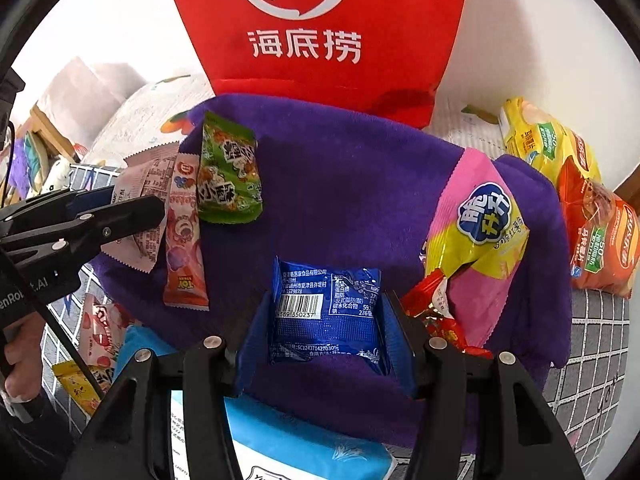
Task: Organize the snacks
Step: 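Open both tools to drop the packets onto the purple towel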
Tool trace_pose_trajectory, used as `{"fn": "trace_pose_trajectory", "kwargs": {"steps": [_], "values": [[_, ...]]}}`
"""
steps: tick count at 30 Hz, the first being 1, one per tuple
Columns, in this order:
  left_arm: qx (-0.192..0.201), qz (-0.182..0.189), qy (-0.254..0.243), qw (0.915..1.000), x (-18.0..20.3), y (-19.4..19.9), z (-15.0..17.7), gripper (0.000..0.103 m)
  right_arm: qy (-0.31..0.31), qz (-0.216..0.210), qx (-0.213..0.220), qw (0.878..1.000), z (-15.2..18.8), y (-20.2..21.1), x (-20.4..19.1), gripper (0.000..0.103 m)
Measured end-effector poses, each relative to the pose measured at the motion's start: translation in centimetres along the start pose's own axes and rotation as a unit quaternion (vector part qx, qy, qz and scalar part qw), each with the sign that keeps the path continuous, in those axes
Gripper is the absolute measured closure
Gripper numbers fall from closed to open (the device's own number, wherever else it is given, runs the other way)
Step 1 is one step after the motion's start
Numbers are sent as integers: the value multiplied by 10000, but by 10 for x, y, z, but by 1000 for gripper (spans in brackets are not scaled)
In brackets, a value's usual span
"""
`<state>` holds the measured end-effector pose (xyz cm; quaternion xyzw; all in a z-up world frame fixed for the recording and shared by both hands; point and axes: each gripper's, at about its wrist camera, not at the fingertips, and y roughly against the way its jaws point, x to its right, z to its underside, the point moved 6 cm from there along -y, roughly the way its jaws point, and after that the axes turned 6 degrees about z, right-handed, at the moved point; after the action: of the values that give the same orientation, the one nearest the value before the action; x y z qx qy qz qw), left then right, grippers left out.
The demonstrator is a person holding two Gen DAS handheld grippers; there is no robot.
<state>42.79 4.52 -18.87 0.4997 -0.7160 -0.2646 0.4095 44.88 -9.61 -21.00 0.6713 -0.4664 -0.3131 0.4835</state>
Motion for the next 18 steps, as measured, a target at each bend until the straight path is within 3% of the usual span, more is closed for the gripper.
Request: {"fn": "trace_pose_trajectory", "kwargs": {"steps": [6, 11, 18], "values": [[-112, 100, -9, 9999, 3, -6, 2, 71, 33, 22, -33, 10000, 1, -3, 0, 46], [-177, 162, 26, 9997, 1, -11, 5, 71, 112, 90, -2, 9999, 0, -2, -2, 32], [-108, 280, 49, 9995, 5, -13, 5, 70, 79, 250, 261, 9993, -5, 15, 3, 32]]}}
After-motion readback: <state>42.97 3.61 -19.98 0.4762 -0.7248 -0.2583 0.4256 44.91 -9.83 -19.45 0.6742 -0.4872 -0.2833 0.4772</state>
